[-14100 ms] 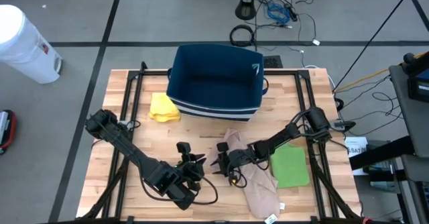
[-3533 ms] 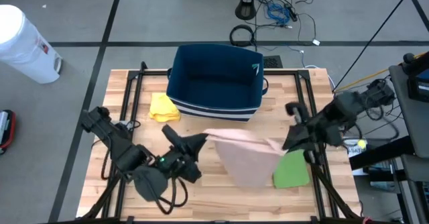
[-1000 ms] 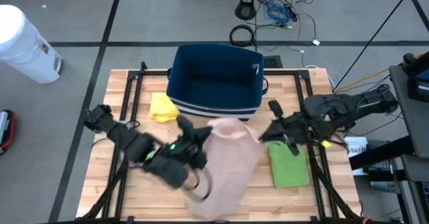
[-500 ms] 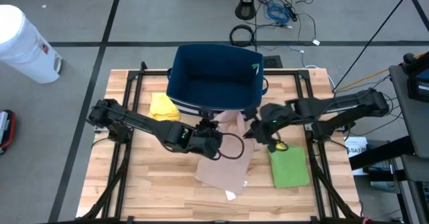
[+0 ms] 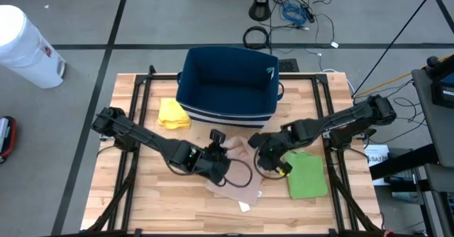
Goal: Fold towel
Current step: Fold the light pink towel
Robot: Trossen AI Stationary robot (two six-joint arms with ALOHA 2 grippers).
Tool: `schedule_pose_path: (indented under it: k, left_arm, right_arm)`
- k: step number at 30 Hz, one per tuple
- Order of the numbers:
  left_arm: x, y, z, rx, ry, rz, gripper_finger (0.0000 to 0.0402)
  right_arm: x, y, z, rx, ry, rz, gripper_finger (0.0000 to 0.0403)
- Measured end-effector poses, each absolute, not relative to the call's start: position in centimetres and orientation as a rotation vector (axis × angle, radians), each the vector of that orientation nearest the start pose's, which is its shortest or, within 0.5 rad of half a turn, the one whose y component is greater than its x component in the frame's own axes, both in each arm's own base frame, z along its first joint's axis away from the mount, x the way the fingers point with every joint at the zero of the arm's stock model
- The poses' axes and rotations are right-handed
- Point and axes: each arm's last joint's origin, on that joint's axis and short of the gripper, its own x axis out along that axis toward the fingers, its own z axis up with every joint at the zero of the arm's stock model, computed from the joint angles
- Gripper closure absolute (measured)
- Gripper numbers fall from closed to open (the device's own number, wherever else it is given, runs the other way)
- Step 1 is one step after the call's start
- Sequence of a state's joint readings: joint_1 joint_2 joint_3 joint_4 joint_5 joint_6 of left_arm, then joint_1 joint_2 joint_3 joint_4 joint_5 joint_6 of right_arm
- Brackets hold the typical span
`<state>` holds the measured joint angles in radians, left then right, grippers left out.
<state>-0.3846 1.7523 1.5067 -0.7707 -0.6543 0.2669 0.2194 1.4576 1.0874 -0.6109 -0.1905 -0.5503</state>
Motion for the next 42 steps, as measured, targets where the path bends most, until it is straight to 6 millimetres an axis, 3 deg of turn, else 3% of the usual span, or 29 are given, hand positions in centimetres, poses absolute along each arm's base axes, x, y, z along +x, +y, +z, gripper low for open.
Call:
schedule_pose_path:
  k: [15, 27, 34, 38, 42]
  left_arm:
    - [33.3, -15.4, 27.4, 0.531, 0.985, -0.037, 0.0401]
    - [33.1, -15.7, 22.5, 0.412, 1.123, -0.089, 0.0401]
    - [32.7, -16.0, 21.0, 0.351, 1.134, -0.110, 0.0380]
    - [32.6, -16.3, 20.6, 0.280, 1.140, -0.135, 0.0347]
    - [32.4, -16.6, 20.6, 0.235, 1.142, -0.130, 0.0314]
  right_arm:
    - [28.7, 13.7, 23.5, -0.487, 0.784, 0.826, 0.0403]
    - [31.5, 16.0, 16.2, -0.455, 0.914, 0.861, 0.0394]
    - [32.4, 16.4, 13.5, -0.419, 0.942, 0.841, 0.0335]
    - [32.5, 16.4, 13.6, -0.396, 0.938, 0.828, 0.0282]
    - [32.3, 16.4, 15.1, -0.355, 0.916, 0.804, 0.0240]
